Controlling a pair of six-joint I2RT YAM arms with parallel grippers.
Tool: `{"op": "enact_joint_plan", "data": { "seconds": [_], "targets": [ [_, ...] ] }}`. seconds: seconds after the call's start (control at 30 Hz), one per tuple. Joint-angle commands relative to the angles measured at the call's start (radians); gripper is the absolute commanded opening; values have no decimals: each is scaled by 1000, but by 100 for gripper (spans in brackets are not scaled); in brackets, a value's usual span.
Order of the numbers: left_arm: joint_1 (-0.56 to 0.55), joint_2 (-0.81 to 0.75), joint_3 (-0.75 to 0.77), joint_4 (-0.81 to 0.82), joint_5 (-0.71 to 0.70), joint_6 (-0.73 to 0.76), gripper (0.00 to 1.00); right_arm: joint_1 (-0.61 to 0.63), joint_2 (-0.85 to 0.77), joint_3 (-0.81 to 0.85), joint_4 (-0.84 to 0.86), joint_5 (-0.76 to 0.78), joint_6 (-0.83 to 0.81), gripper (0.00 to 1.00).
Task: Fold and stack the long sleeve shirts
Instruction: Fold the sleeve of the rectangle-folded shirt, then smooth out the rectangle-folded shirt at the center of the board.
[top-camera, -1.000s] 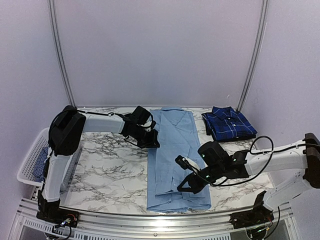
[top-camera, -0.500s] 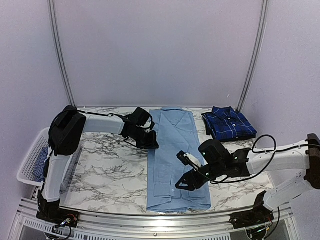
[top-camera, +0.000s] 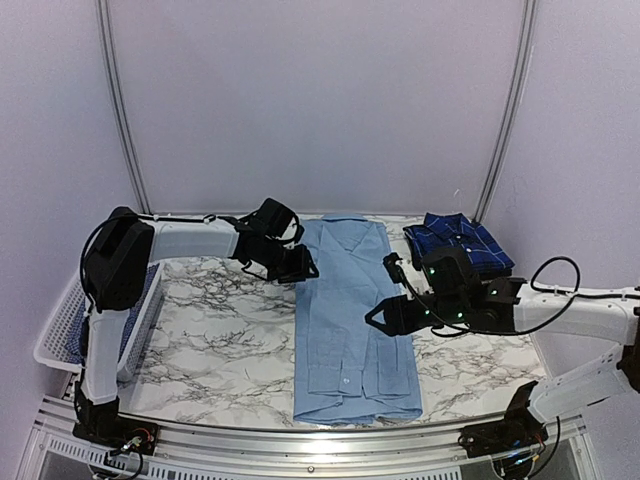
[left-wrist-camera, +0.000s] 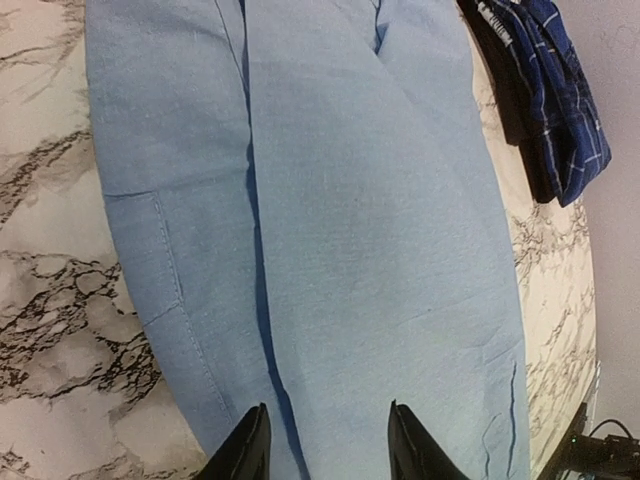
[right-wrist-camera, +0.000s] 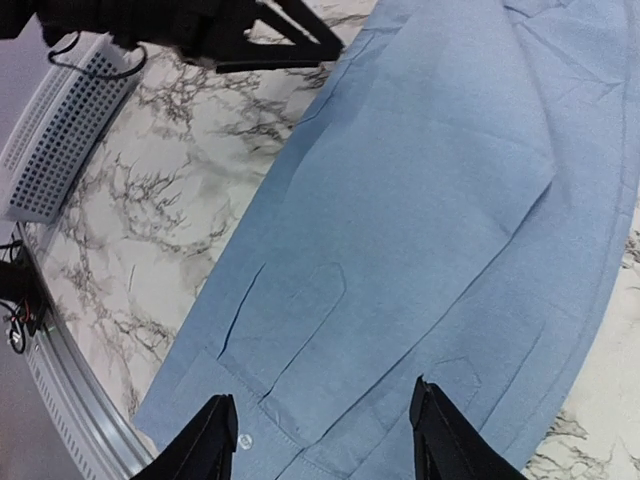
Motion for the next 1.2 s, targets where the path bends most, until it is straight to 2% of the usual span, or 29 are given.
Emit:
{"op": "enact_joint_plan", "data": {
  "seconds": [0.0, 0.13, 0.33, 0.53, 0.8, 1.17],
  "targets": [
    [28, -84, -41, -32, -14, 18, 44, -65, 66, 97, 42, 79, 1, 54],
    [47, -141, -132, -32, 5, 30, 46, -120, 180, 185, 79, 87, -17, 47],
    [58, -213, -260, -25, 68, 26, 46, -170, 407, 385, 103, 90, -56, 25],
    [58, -250, -366, 29, 131, 15, 44, -206, 642, 603, 92, 82, -86, 16],
    [41, -290, -472, 111, 182, -21, 43, -216, 864, 795, 59, 78, -91, 13],
    [-29, -272, -501, 144, 193, -23, 48, -275, 998, 863, 47, 79, -73, 13]
  ]
}}
